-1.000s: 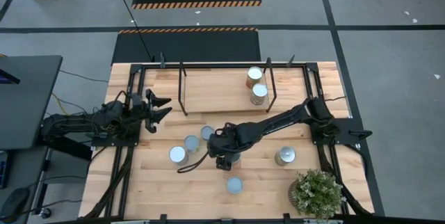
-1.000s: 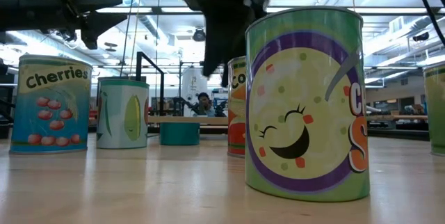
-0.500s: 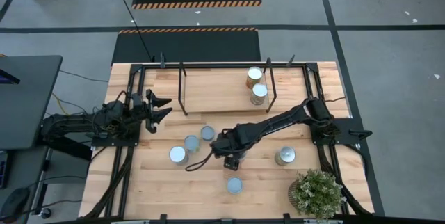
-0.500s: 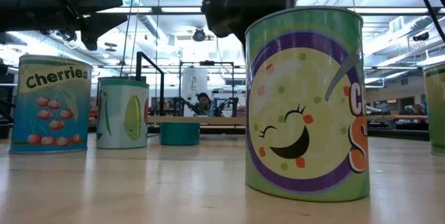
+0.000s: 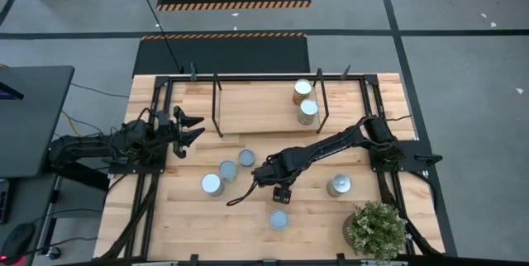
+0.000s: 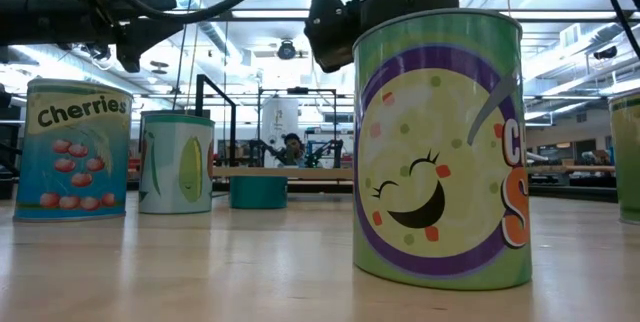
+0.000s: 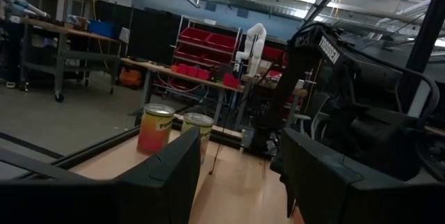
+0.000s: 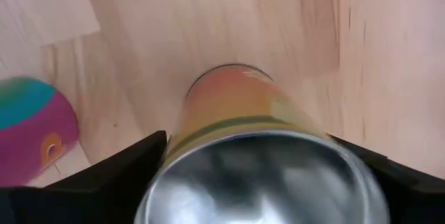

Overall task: Pick and place cans onto a shelf
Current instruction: Put the canned corn on the shelf

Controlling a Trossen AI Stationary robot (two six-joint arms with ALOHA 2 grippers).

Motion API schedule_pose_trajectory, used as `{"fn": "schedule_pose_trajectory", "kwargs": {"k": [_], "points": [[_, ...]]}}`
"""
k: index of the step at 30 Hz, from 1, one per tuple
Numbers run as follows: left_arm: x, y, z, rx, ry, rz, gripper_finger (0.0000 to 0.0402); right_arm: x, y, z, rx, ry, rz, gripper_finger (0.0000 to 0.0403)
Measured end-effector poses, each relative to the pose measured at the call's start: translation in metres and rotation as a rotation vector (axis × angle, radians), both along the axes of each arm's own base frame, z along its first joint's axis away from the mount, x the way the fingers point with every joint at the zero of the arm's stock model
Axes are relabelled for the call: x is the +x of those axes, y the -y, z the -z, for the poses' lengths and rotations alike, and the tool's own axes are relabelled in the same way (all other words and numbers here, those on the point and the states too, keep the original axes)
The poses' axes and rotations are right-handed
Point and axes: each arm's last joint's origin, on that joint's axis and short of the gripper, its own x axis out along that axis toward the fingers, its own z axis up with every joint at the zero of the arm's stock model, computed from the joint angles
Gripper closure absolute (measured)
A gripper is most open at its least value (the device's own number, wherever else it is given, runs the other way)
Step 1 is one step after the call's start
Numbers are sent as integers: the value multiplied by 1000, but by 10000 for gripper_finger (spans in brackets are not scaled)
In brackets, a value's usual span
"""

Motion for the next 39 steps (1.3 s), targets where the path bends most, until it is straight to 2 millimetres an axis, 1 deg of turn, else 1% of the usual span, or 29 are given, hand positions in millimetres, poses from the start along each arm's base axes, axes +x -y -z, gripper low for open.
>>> {"fn": "schedule_pose_trajectory", "kwargs": {"k": [5,9,12,16,20,24,31,35,39], "points": [[0,0,0,1,0,0,198,2,9,0,-3,0,-29,84],[0,0,0,1,0,0,198,4,20,-2,-7,1,-60,86],[0,0,0,1,-1,0,198,1,31,-9,-25,-33,-92,84],[0,0,0,2,-2,-1,198,3,53,-26,-52,-24,-143,84],[0,0,0,11,-3,-6,198,8,84,-45,-61,24,-172,84],[0,0,0,11,-4,-6,198,10,114,-58,-72,39,-180,84],[0,-1,-1,6,5,-30,198,13,151,-81,-97,107,-189,84],[0,-1,-1,25,0,-45,198,17,169,-86,-110,137,-169,84],[0,-1,-1,29,-2,-47,198,23,184,-82,-114,125,-169,84]]}}
